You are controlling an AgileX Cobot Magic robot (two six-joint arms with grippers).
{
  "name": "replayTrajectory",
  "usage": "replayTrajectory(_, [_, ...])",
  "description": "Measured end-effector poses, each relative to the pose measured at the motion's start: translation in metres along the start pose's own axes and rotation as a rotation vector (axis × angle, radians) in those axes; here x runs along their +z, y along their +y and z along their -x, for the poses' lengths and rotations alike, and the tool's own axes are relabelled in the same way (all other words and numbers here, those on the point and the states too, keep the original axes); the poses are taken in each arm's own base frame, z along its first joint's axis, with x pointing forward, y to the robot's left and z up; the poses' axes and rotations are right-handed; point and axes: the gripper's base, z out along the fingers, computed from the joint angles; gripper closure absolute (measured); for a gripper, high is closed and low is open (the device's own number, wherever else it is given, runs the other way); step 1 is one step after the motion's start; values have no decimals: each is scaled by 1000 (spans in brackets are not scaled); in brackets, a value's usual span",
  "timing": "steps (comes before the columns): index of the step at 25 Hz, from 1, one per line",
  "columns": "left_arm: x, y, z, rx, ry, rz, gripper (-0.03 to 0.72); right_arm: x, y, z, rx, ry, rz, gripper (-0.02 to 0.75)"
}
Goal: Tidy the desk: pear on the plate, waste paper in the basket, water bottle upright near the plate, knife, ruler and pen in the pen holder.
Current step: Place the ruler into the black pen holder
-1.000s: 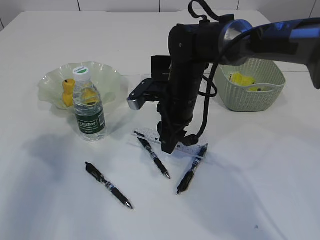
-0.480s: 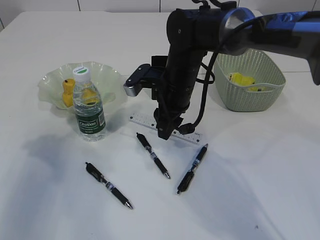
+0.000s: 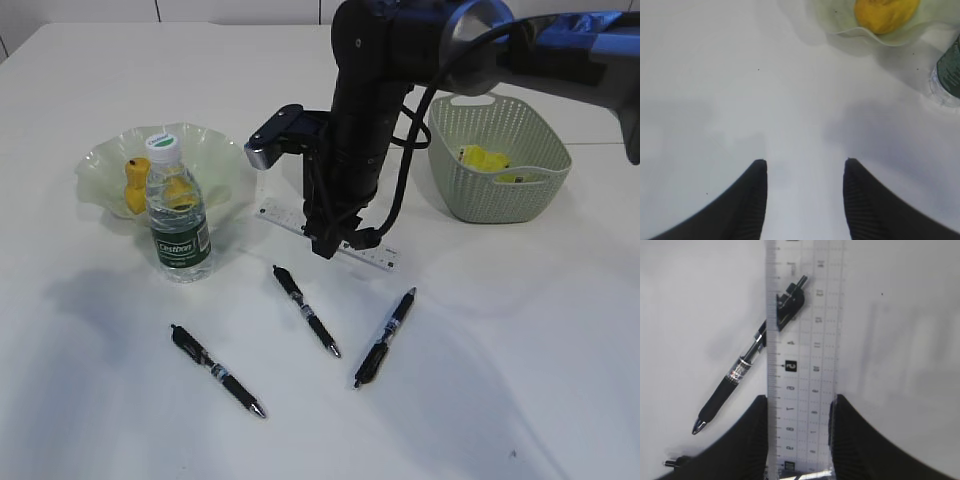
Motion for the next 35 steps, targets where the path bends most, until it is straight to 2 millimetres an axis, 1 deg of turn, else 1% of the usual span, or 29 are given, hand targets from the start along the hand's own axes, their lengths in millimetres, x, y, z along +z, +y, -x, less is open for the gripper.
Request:
replayTrajectory(4, [0, 0, 0, 0, 0, 0, 340, -3, -2, 3, 30, -19, -16, 464])
replayTrajectory(14, [0, 0, 0, 0, 0, 0, 340, -1, -9, 12, 141, -117, -82, 464])
replayTrajectory(24, [0, 0, 0, 0, 0, 0, 340, -3, -15, 19, 231, -207, -129, 464])
replayTrajectory(35, [0, 0, 0, 4, -2, 1, 340, -29, -26, 38, 331, -399, -212, 464])
